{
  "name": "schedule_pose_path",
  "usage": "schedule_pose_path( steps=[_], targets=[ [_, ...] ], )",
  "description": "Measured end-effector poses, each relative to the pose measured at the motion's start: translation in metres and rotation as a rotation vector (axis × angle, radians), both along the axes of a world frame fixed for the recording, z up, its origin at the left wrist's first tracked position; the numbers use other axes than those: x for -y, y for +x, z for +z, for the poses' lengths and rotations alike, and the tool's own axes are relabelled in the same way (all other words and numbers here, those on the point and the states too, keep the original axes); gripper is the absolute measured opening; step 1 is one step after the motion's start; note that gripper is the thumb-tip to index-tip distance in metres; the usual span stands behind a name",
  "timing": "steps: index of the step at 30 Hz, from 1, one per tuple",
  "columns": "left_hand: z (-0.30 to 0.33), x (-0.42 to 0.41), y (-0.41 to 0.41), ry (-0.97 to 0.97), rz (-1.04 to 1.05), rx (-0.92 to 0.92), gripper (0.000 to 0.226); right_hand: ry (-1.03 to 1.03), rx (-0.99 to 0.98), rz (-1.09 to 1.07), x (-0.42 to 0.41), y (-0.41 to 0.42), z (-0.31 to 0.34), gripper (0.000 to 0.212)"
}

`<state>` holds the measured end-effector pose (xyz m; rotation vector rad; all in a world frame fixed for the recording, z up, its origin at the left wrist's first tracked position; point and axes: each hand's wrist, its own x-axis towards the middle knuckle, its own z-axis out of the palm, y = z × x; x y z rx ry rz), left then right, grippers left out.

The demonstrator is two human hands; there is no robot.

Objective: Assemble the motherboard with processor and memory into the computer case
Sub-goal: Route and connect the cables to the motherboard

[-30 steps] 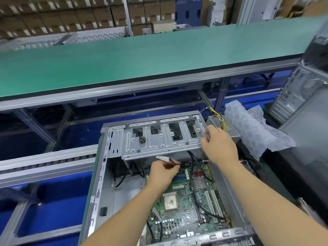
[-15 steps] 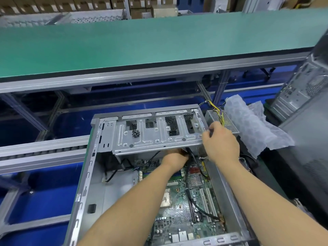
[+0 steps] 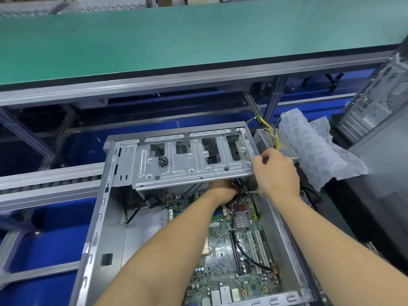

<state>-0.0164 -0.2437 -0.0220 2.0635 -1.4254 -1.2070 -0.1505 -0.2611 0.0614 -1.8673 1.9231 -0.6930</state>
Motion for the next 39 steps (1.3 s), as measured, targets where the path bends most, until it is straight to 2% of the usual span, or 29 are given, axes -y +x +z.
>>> schedule_pose_path(
  steps=[8, 10, 11, 15, 17, 18, 21, 27, 33, 39],
  targets=[
    [0.012, -0.002, -0.016, -0.02, 0.115, -0.002, 0.033, 0.004, 0.016, 0.018, -0.001, 0.0, 0.003, 0.021],
    [0.012, -0.002, -0.021, -0.05, 0.047, 0.063, 0.033, 0.0, 0.019, 0.024, -0.002, 0.0, 0.003, 0.022],
    [0.006, 0.001, -0.02, -0.063, 0.1, 0.028, 0.031, -0.003, 0.023, 0.029, -0.002, 0.0, 0.003, 0.022],
    [-0.007, 0.004, -0.017, -0.078, -0.026, 0.217, 0.024, -0.004, 0.034, 0.035, -0.001, 0.0, 0.003, 0.022],
    [-0.006, 0.006, -0.018, -0.022, -0.056, 0.235, 0.02, 0.002, 0.041, 0.032, -0.001, 0.0, 0.002, 0.022],
    [-0.006, 0.006, -0.02, -0.006, -0.051, 0.259, 0.025, 0.004, 0.045, 0.033, -0.001, 0.0, 0.002, 0.022],
    [-0.007, 0.006, -0.022, 0.014, -0.034, 0.247, 0.034, 0.005, 0.06, 0.036, -0.001, -0.001, 0.001, 0.022],
    [-0.006, 0.003, -0.02, 0.0, 0.028, 0.138, 0.029, 0.008, 0.067, 0.043, -0.001, -0.001, 0.002, 0.022],
    [-0.01, 0.002, -0.022, -0.039, 0.041, 0.133, 0.034, 0.007, 0.076, 0.045, -0.001, -0.001, 0.002, 0.021],
    [-0.013, 0.001, -0.021, -0.084, 0.055, 0.08, 0.029, 0.003, 0.087, 0.051, -0.001, -0.001, 0.002, 0.021]
  ],
)
